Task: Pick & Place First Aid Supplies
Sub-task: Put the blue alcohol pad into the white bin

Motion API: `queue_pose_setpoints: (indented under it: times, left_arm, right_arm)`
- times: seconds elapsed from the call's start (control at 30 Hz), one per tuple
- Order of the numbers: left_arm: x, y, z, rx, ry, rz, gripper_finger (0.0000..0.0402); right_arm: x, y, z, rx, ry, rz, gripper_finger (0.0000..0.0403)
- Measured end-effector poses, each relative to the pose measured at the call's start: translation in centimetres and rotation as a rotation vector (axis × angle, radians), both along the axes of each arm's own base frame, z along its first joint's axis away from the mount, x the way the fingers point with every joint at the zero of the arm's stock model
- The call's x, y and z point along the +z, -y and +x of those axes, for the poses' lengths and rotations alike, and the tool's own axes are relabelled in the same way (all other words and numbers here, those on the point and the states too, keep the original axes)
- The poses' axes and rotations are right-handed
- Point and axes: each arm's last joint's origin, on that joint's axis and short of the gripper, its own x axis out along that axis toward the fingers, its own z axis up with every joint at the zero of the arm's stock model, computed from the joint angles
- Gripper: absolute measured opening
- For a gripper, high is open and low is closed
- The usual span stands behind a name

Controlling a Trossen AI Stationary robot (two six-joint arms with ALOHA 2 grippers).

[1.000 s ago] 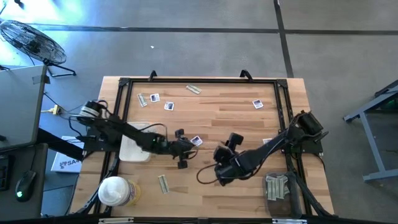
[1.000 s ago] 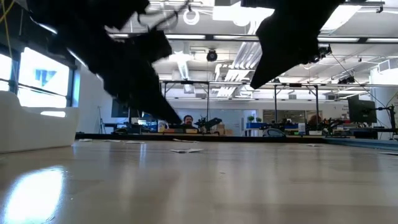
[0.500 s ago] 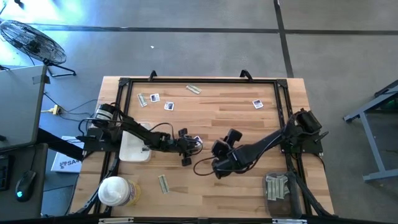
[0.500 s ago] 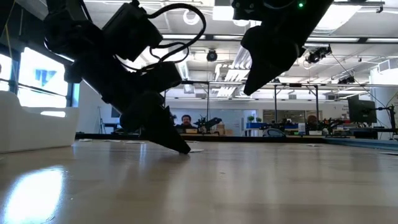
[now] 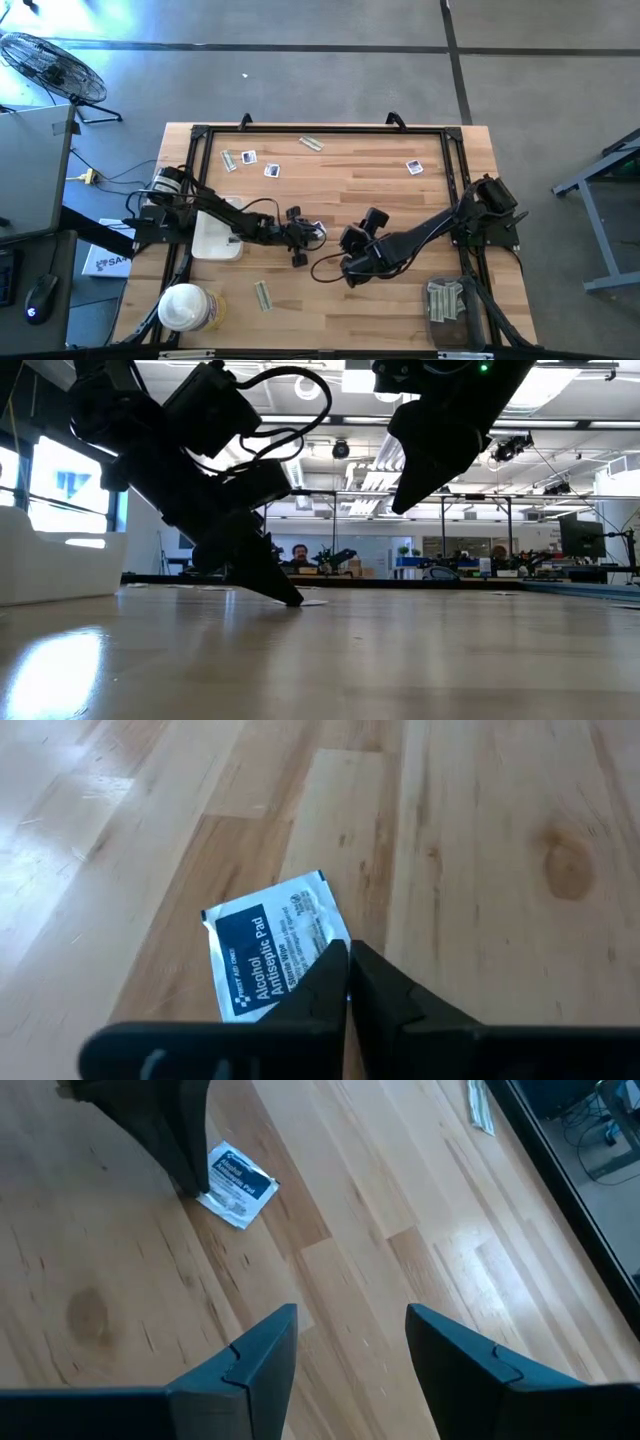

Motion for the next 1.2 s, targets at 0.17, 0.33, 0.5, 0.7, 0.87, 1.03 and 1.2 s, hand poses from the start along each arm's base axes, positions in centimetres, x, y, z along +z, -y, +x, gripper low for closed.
queue_pose_setpoints:
  times: [0.17, 0.33, 0.5, 0.7, 0.87, 1.03, 1.2]
  left_arm:
    - [0.2, -0.1, -0.2, 0.012, -0.008, 0.014, 0.0013]
    - [1.8, -0.3, -0.8, 0.022, -0.016, 0.025, 0.0003]
    - [4.4, -0.5, -1.9, 0.054, -0.01, 0.04, 0.0001]
    - [8.0, 0.2, -4.6, 0.101, -0.022, 0.076, 0.0001]
    - [11.3, 0.7, -8.0, 0.147, 0.004, 0.045, 0.0]
    - [13.5, 0.7, -12.2, 0.177, -0.036, 0.011, 0.0]
    - [14.0, 0.1, -16.2, 0.217, -0.159, -0.048, 0.0]
  right_arm:
    - [0.0, 0.0, 0.0, 0.0, 0.0, 0.0, 0.0183]
    - [0.0, 0.0, 0.0, 0.001, -0.001, 0.003, 0.0183]
    - [0.0, 0.0, 0.0, 0.001, -0.001, 0.003, 0.0183]
    - [0.0, 0.0, 0.0, 0.006, -0.003, 0.001, 0.0183]
    - [0.1, 0.0, 0.1, 0.008, 0.004, 0.004, 0.0183]
    - [0.1, -0.1, 0.2, 0.013, 0.008, 0.004, 0.0183]
    - [0.1, 0.0, 0.2, 0.011, 0.012, 0.002, 0.0183]
